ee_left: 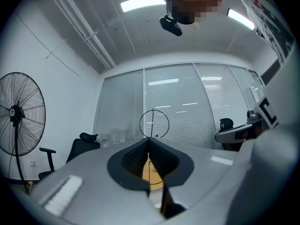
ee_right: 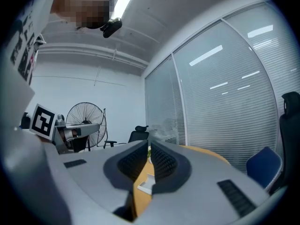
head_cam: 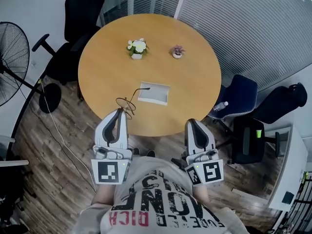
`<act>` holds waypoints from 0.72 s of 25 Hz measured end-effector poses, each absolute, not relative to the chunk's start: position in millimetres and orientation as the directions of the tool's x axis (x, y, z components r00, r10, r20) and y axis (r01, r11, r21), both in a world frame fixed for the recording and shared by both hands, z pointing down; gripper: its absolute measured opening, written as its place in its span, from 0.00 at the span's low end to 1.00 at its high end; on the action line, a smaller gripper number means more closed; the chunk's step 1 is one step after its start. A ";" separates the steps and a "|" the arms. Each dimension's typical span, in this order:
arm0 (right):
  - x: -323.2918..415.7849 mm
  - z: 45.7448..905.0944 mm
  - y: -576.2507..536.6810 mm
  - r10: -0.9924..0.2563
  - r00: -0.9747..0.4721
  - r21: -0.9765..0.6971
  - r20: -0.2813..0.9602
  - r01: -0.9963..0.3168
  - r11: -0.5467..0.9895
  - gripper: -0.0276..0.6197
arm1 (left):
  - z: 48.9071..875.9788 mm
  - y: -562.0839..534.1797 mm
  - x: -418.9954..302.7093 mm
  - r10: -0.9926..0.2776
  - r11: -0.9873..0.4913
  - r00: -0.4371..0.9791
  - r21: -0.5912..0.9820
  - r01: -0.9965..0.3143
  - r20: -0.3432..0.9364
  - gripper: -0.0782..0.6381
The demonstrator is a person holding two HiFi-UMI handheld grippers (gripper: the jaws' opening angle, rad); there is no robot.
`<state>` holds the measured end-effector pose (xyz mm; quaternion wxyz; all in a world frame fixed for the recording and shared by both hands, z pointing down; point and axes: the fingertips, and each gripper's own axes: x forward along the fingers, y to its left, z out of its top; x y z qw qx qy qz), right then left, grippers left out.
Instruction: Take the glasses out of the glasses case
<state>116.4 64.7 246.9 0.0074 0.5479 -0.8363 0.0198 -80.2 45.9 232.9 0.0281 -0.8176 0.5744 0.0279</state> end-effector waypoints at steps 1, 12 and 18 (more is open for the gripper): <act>113.4 245.7 64.0 -0.916 -0.399 -0.025 0.032 -0.917 0.398 0.09 | 233.7 46.1 -82.7 -0.938 -0.340 0.340 -0.012 -0.940 -0.071 0.13; 97.2 242.2 52.2 -0.923 -0.385 -0.039 0.023 -0.922 0.384 0.09 | 229.1 33.1 -101.2 -0.928 -0.350 0.354 -0.054 -0.935 -0.116 0.13; 93.1 242.9 46.1 -0.925 -0.379 -0.037 0.026 -0.925 0.378 0.09 | 230.9 25.9 -103.4 -0.925 -0.363 0.366 -0.044 -0.931 -0.104 0.13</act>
